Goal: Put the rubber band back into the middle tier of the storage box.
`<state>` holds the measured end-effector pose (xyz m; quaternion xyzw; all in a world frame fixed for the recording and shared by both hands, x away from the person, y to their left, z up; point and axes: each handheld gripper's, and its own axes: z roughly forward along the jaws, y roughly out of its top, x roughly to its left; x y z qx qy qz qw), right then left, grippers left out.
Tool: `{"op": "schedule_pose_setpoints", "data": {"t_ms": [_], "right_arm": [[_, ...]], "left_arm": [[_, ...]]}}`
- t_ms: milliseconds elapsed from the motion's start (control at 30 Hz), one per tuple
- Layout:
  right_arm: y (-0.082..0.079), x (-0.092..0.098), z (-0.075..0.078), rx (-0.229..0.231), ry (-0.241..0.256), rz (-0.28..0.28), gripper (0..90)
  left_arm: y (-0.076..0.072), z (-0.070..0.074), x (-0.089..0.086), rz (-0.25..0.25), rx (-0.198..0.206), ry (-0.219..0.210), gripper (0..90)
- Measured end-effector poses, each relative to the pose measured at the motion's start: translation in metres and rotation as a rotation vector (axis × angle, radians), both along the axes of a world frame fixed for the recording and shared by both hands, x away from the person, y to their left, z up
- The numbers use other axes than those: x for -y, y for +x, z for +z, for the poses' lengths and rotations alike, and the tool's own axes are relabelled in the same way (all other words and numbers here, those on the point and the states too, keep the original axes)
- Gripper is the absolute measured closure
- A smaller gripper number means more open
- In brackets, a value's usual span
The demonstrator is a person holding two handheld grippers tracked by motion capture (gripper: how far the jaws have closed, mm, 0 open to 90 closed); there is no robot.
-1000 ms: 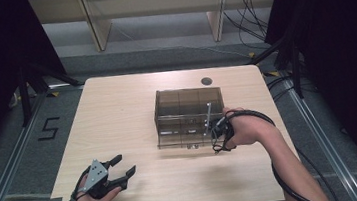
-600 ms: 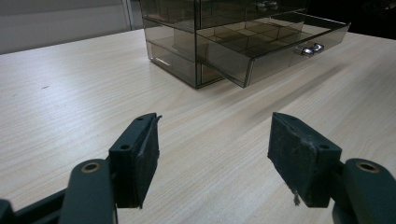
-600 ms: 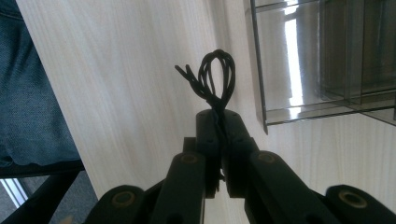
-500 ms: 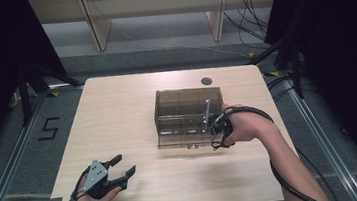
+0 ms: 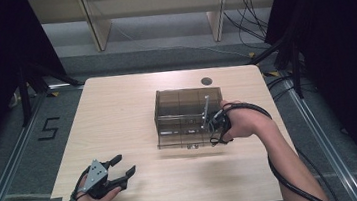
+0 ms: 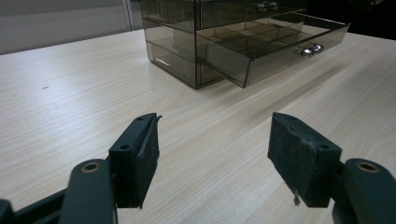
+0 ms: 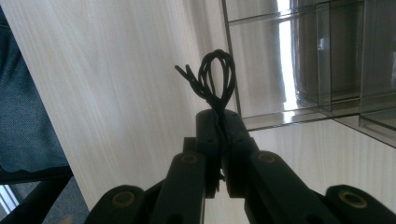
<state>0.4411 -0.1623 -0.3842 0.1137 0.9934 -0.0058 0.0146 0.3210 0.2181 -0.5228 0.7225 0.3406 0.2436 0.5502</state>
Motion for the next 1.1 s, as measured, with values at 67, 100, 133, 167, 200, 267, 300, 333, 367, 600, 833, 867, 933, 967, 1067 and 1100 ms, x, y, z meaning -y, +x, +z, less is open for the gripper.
{"op": "schedule_pose_setpoints", "data": {"t_ms": [67, 100, 133, 167, 200, 267, 300, 333, 367, 600, 833, 867, 933, 967, 1067, 1100], "right_arm": [[0.0, -0.001, 0.001, -0.001, -0.005, -0.03, 87.6], [0.002, 0.0, 0.001, 0.002, -0.002, -0.009, 87.6], [0.002, -0.001, 0.002, -0.003, -0.008, -0.026, 87.6], [0.004, -0.001, 0.002, -0.003, -0.001, -0.014, 87.6], [0.005, -0.001, 0.002, 0.007, -0.002, -0.022, 87.6], [0.007, -0.002, 0.002, 0.006, 0.004, -0.017, 87.6], [0.008, -0.003, 0.003, 0.004, 0.001, -0.013, 87.6], [0.009, -0.003, 0.002, 0.005, 0.0, -0.025, 87.6], [0.009, -0.003, 0.003, 0.012, -0.006, -0.027, 87.6], [0.016, -0.004, 0.004, 0.008, -0.002, -0.026, 87.6], [0.021, -0.006, 0.006, 0.023, -0.003, -0.028, 87.6], [0.023, -0.006, 0.006, 0.023, -0.005, -0.015, 87.6], [0.024, -0.006, 0.007, 0.027, -0.002, -0.03, 87.6], [0.024, -0.007, 0.009, 0.026, -0.008, -0.039, 87.6], [0.028, -0.007, 0.009, 0.031, -0.003, -0.019, 87.6], [0.028, -0.008, 0.01, 0.031, -0.008, -0.034, 87.6]], "left_arm": [[0.0, 0.0, 0.0, 0.0, 0.001, 0.001, 33.2], [0.0, 0.0, 0.0, 0.0, 0.001, 0.001, 33.1], [0.0, 0.0, 0.0, 0.0, 0.0, 0.0, 33.2], [0.0, 0.0, 0.0, -0.001, 0.0, 0.0, 33.1], [0.0, 0.0, 0.0, -0.001, 0.0, 0.0, 33.1], [0.0, 0.0, 0.0, -0.001, 0.0, 0.0, 33.1], [0.0, 0.0, 0.0, 0.0, 0.0, 0.0, 33.2], [0.0, 0.0, 0.0, 0.001, 0.0, 0.0, 33.1], [0.0, 0.0, 0.0, 0.0, 0.0, 0.0, 33.1], [0.0, 0.0, 0.0, 0.0, 0.0, -0.002, 33.2], [0.0, 0.0, 0.0, 0.0, 0.0, -0.001, 33.1], [0.0, 0.0, 0.0, -0.001, 0.0, -0.001, 33.2], [0.0, 0.0, 0.0, -0.002, 0.0, -0.001, 33.1], [0.0, 0.0, 0.0, -0.002, 0.0, -0.001, 33.1], [0.0, 0.0, 0.0, -0.001, 0.0, -0.001, 33.1], [0.0, 0.0, 0.0, -0.001, -0.001, -0.001, 33.1]]}}
